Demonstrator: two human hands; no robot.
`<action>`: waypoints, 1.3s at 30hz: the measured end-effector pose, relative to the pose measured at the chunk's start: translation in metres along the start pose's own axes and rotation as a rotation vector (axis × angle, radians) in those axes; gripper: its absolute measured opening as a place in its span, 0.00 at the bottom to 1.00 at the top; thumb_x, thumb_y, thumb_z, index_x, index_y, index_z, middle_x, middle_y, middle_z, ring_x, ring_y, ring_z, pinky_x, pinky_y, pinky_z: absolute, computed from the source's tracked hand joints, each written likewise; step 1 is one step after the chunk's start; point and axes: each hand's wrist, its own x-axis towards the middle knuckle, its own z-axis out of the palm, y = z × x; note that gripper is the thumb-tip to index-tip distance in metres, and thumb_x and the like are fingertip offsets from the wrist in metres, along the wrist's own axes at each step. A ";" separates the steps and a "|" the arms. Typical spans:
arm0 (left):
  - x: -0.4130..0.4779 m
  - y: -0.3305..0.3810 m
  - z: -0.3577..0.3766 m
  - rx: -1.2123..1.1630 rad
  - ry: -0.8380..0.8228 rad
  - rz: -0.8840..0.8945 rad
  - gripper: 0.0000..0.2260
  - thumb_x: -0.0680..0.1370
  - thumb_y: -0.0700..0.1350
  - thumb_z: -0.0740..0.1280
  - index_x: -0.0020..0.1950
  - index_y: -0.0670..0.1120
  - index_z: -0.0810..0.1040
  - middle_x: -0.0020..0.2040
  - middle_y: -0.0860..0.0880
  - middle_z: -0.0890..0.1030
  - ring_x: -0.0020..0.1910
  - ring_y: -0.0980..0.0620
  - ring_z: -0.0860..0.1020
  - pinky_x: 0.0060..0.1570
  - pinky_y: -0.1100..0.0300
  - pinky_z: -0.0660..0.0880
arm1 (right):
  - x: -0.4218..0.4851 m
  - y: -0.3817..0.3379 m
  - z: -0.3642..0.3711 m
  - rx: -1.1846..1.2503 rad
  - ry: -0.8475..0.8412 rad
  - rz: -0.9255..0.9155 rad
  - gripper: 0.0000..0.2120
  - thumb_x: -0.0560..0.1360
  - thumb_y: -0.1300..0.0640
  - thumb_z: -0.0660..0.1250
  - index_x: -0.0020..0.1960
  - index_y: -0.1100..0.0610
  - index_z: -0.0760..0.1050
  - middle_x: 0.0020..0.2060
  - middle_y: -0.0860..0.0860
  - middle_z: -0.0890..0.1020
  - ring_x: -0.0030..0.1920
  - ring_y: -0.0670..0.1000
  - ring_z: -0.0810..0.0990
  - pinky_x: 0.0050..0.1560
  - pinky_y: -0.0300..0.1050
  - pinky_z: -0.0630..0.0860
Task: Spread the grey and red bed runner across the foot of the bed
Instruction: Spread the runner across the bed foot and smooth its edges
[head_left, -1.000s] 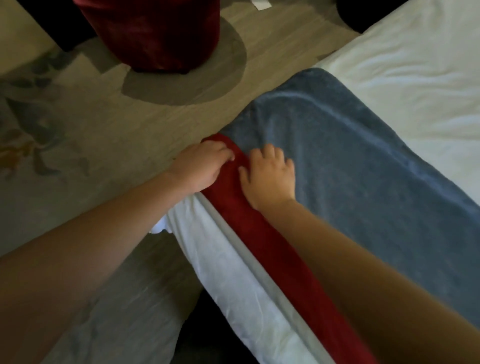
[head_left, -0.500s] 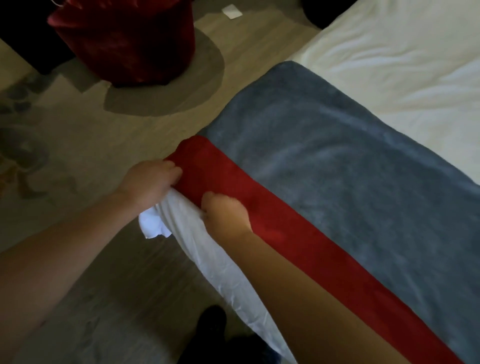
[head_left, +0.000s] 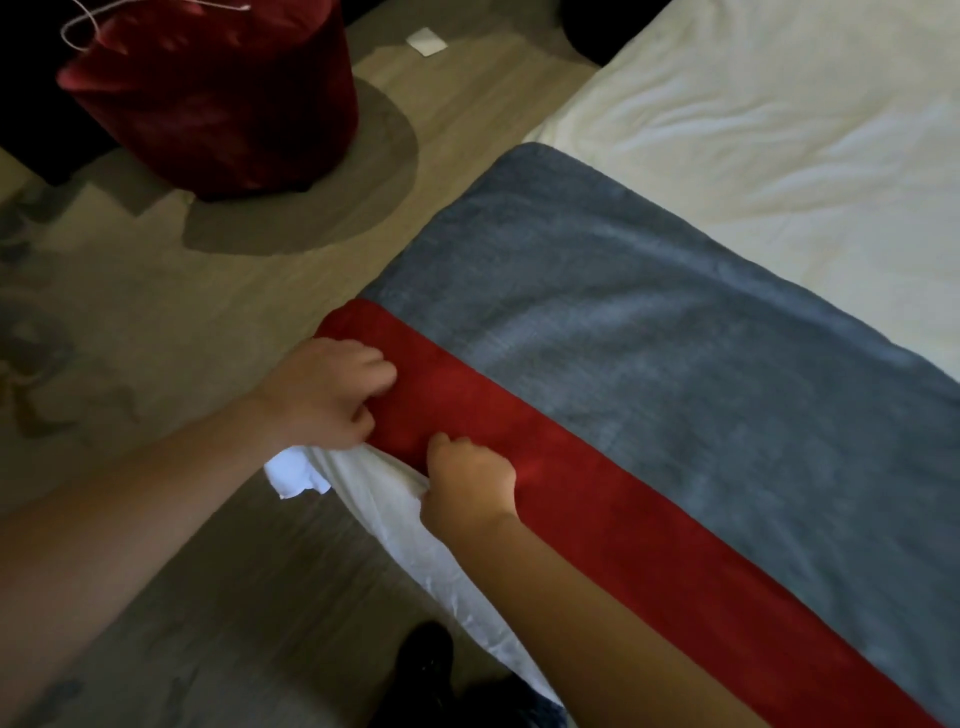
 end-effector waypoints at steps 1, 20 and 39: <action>0.002 0.012 -0.002 -0.002 -0.021 0.127 0.09 0.61 0.48 0.67 0.35 0.48 0.68 0.31 0.54 0.68 0.29 0.53 0.68 0.27 0.60 0.65 | -0.006 0.006 0.002 -0.012 -0.005 0.006 0.14 0.71 0.60 0.69 0.54 0.58 0.70 0.50 0.55 0.78 0.48 0.55 0.79 0.37 0.45 0.69; 0.017 0.125 0.024 -0.049 -0.058 0.437 0.07 0.65 0.46 0.72 0.36 0.50 0.75 0.31 0.54 0.74 0.30 0.52 0.75 0.26 0.59 0.67 | -0.074 0.061 0.017 0.069 0.110 0.206 0.05 0.73 0.59 0.67 0.49 0.53 0.74 0.47 0.51 0.80 0.47 0.54 0.79 0.36 0.45 0.66; 0.013 0.274 0.041 0.062 -0.167 0.266 0.04 0.74 0.47 0.64 0.48 0.52 0.73 0.46 0.54 0.76 0.48 0.52 0.76 0.38 0.57 0.70 | -0.230 0.177 0.064 0.021 0.305 0.475 0.09 0.76 0.60 0.62 0.55 0.55 0.73 0.51 0.52 0.77 0.54 0.56 0.75 0.45 0.47 0.71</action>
